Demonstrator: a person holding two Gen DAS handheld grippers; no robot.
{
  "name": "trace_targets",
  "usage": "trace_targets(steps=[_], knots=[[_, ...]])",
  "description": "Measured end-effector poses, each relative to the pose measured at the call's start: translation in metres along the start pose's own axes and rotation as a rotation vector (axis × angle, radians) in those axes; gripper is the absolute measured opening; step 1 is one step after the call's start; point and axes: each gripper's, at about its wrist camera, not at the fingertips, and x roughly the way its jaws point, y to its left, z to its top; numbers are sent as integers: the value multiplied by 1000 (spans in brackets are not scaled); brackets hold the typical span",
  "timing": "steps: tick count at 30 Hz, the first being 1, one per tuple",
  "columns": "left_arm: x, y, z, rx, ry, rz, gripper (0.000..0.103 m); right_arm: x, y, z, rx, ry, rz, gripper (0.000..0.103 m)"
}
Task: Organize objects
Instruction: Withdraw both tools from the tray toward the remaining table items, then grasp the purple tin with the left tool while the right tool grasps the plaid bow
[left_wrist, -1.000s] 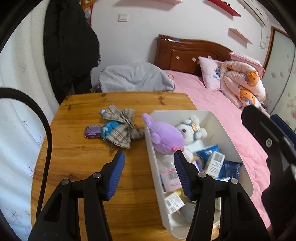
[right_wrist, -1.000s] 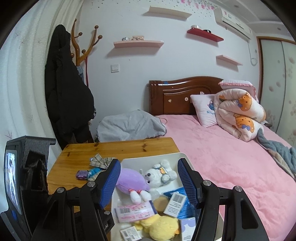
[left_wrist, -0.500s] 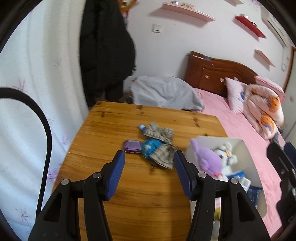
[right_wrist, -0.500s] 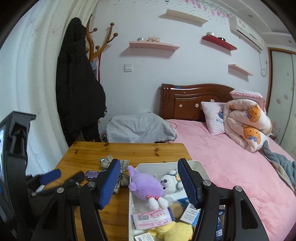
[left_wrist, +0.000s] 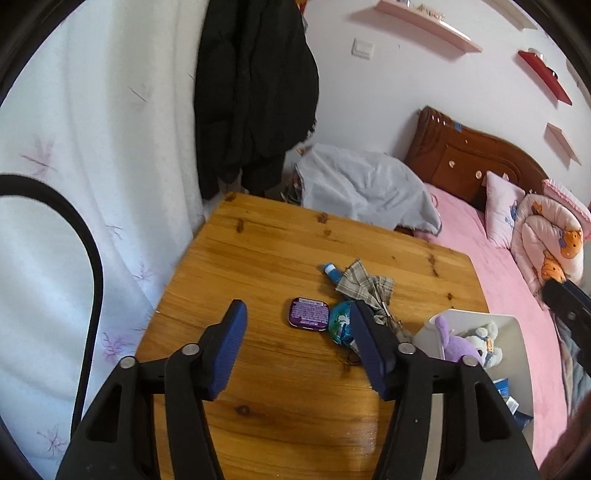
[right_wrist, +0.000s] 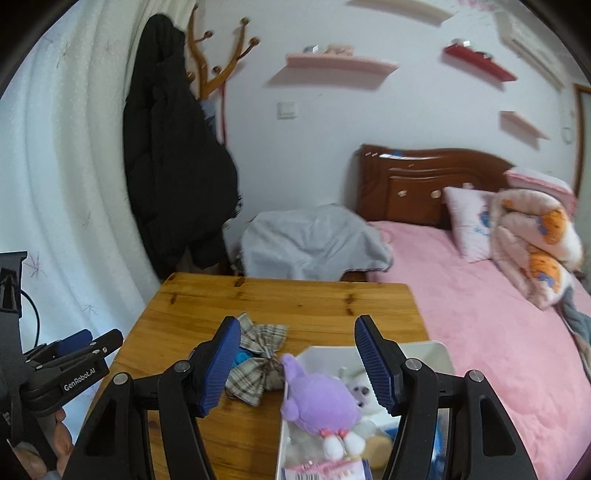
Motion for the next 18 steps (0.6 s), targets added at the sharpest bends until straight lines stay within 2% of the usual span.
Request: trace_targets(steps=[5, 9, 14, 18], knots=[[49, -5, 2, 55, 114, 14, 68, 61, 11, 20, -54, 151, 101, 65], [91, -4, -1, 60, 220, 11, 68, 118, 26, 29, -78, 281, 184, 65], [136, -5, -8, 38, 332, -6, 68, 193, 48, 29, -105, 449, 205, 65], [165, -6, -17, 39, 413, 0, 68, 236, 64, 18, -162, 546, 167, 65]])
